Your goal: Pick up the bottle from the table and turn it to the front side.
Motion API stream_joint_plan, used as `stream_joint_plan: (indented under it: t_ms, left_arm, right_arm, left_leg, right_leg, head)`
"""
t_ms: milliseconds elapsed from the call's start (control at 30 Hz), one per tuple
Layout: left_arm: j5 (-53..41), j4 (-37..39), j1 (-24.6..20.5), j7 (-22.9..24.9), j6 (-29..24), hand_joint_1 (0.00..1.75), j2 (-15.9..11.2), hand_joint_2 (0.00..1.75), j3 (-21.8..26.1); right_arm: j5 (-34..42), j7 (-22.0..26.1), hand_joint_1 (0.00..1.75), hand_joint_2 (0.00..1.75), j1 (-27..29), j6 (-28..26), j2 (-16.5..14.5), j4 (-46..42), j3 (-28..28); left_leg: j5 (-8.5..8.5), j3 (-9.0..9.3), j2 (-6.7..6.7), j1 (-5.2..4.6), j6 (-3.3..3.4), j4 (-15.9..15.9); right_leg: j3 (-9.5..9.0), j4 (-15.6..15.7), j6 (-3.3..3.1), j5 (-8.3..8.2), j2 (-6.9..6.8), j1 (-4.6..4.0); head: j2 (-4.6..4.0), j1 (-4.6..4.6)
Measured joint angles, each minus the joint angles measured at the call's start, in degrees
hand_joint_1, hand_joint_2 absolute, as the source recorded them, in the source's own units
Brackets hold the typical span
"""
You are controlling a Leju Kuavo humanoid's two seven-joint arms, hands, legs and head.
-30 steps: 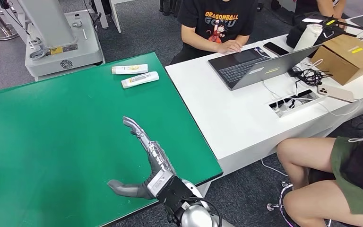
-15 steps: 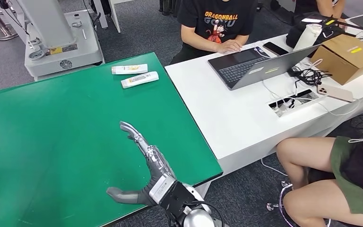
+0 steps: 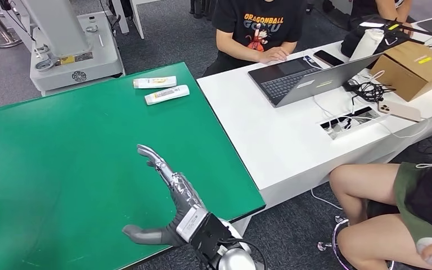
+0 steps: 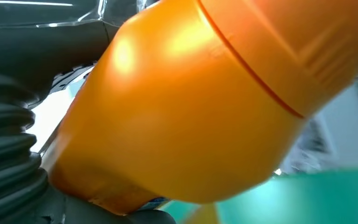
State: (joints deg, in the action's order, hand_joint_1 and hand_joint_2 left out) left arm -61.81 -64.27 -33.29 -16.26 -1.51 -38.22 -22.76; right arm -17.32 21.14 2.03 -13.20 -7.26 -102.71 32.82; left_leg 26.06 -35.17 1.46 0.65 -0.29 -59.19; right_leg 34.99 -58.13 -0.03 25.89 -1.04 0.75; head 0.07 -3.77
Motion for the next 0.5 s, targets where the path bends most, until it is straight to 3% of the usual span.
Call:
stream_joint_plan:
  t_ms: [133, 267, 500]
  left_arm:
    - [0.0, 2.3, -0.6, -3.2, 0.9, 1.75, 0.6, 1.75, -2.7]
    - [-0.7, 6.9, -3.9, -6.1, 3.3, 1.75, 2.0, 1.75, -6.6]
    - [-1.1, 14.5, -8.2, -7.1, 2.8, 1.75, 4.0, 1.75, -11.2]
  right_arm:
    - [-0.3, -0.8, 0.00, 1.75, -0.4, 0.7, -0.6, -0.8, -0.7]
    - [0.1, -0.9, 0.00, 1.75, -0.7, 1.0, -0.6, -1.2, -1.1]
    - [0.9, 0.0, 0.00, 1.75, -0.9, 0.7, -0.6, -1.0, -1.2]
  left_leg:
    - [0.00, 0.01, 0.00, 0.00, 0.00, 0.0]
    - [-0.01, 0.01, -0.06, 0.00, 0.00, 0.0]
    - [-0.01, 0.02, 0.03, 0.00, 0.00, 0.0]
  right_leg:
    - [0.01, 0.0, 0.00, 0.00, 0.00, 0.00]
    - [-0.03, 0.0, 0.00, -0.01, -0.05, 0.00]
    - [-0.02, 0.0, -0.03, -0.04, 0.01, 0.00]
  head:
    - [0.00, 0.00]
    - [0.00, 0.00]
    - [0.00, 0.00]
